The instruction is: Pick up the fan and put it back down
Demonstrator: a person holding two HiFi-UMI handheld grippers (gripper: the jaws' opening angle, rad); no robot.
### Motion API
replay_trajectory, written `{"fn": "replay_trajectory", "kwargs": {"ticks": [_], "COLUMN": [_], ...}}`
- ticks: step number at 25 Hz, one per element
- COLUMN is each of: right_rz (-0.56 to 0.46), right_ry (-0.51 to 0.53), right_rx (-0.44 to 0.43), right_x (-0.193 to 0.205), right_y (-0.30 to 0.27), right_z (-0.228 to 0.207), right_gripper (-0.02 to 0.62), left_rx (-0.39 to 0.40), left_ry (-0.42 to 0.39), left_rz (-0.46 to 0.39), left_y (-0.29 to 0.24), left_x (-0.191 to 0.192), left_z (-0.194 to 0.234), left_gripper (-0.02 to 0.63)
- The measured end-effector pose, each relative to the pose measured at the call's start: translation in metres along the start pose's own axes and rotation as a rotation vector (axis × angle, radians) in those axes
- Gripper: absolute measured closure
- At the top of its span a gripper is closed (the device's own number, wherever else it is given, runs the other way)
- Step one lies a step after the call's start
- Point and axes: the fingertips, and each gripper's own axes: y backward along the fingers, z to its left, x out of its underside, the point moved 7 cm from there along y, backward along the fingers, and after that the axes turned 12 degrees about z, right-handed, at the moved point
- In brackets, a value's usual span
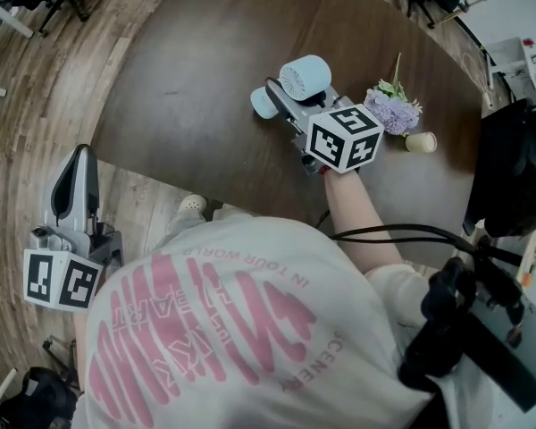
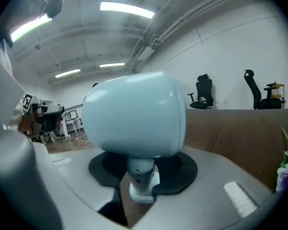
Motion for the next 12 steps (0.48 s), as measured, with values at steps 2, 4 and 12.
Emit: {"fn": "replay_trajectory", "kwargs": {"ticks": [2,4,12], "right_rz": [0.018,0.034,0.066], "right_ry": [-0.005,-0.015,-0.028], "right_rx": [0.0,0.001,-0.007], "right_x": [0.005,0.011,0.021], "right_y": [-0.005,-0.007,-0.013], "right_z": [-0.004,-0.008,-0.013], "right_gripper": [0.453,0.453,0.453], "left_rx": [-0.009,-0.016,-0.035], "left_ry": [-0.001,0.004,0.009], "left_rz": [0.002,-0.001,-0.005], "left_y": [0.0,0.001,0.003], "left_x": [0.002,0.002,0.002], "left_z": [-0.001,-0.002,-0.004], "left_gripper": [0.594,0.594,0.594]}}
